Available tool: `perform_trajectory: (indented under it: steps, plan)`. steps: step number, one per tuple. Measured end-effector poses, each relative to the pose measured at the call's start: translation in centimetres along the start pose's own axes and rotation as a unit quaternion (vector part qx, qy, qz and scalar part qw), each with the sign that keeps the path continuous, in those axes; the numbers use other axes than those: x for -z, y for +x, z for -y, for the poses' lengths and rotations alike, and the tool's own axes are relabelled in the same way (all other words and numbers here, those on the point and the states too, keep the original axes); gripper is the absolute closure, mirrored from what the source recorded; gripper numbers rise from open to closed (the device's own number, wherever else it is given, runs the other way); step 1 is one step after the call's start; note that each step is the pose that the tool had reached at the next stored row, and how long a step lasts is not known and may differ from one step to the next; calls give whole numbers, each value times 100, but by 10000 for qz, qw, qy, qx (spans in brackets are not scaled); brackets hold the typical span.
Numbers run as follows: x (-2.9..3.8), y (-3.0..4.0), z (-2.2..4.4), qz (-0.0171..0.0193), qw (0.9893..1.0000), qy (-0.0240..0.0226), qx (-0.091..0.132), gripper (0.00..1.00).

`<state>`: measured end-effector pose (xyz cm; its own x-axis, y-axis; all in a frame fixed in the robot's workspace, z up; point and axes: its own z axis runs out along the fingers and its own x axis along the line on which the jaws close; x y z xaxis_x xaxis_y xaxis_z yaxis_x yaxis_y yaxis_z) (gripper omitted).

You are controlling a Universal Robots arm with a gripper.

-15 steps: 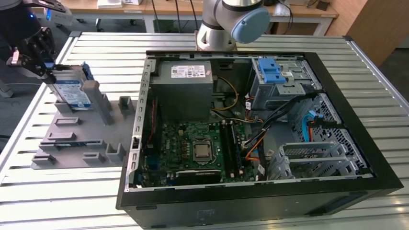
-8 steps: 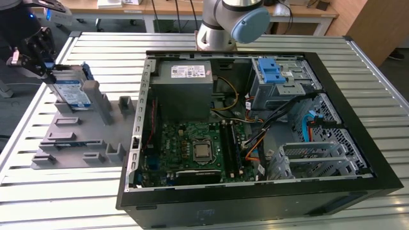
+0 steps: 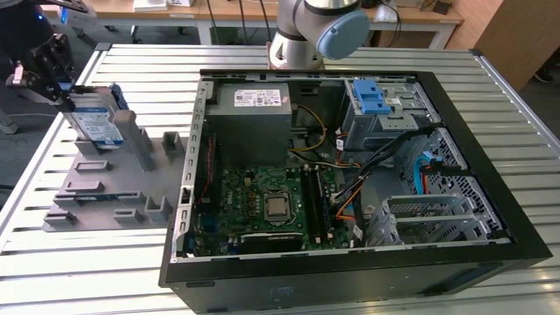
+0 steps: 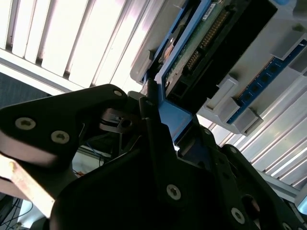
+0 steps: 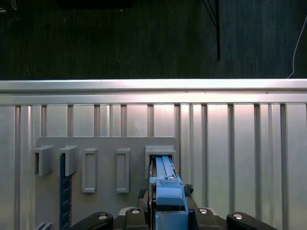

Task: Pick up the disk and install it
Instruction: 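Pick up the disk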

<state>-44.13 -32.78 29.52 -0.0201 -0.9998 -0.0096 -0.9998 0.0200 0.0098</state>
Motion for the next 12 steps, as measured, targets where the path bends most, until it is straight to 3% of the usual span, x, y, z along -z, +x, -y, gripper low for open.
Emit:
perform_trajectory:
  steps: [12]
  plan:
    - [32,0,-1,0,10000,0,0,64]
